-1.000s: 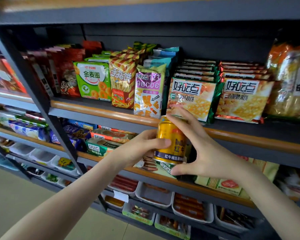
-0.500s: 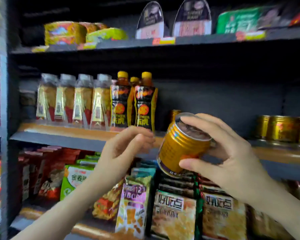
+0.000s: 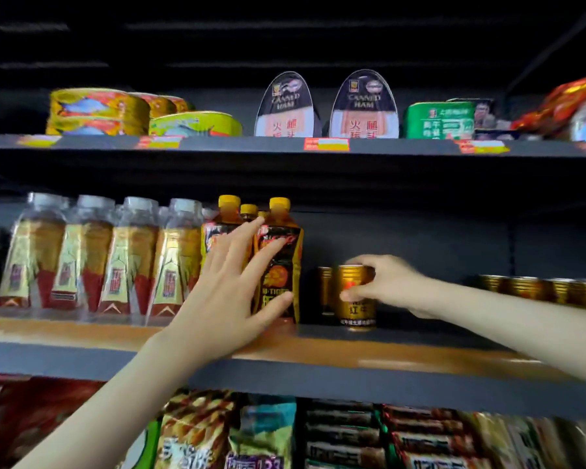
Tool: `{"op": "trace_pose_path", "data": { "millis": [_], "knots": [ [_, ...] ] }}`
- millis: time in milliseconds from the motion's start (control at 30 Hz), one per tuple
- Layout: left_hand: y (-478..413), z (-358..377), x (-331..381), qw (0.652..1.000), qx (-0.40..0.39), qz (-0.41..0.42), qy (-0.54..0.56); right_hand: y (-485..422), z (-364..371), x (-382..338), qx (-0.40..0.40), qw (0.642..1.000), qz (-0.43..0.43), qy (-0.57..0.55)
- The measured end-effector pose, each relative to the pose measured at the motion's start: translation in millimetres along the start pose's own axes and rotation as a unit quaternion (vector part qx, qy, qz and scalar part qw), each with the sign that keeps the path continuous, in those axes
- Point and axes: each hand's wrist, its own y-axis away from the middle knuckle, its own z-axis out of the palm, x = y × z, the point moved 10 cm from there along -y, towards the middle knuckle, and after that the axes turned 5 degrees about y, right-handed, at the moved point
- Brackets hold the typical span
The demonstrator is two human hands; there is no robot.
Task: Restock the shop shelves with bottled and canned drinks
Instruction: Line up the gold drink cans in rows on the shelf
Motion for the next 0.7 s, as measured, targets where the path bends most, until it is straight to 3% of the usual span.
{"op": "trace_pose_path", "data": {
  "millis": [200, 300, 400, 700],
  "knots": [
    [7, 26, 4, 0.991, -0.056, 0.103, -0.067, -29, 27, 25, -0.039, 0.999, -0.006, 0.035],
    [8, 30, 3, 0.990, -0.060, 0.108, -0.070, -30, 32, 21, -0.090, 0.981, -0.043, 0.167],
    [7, 29, 2, 0.991, -0.058, 0.102, -0.066, -40, 33, 7, -0.064, 0.960, -0.083, 0.260],
    [7, 27, 3, 0.992, -0.049, 0.099, -0.067, -77, 59, 3, -0.079, 0.950, -0.097, 0.286]
  ]
}}
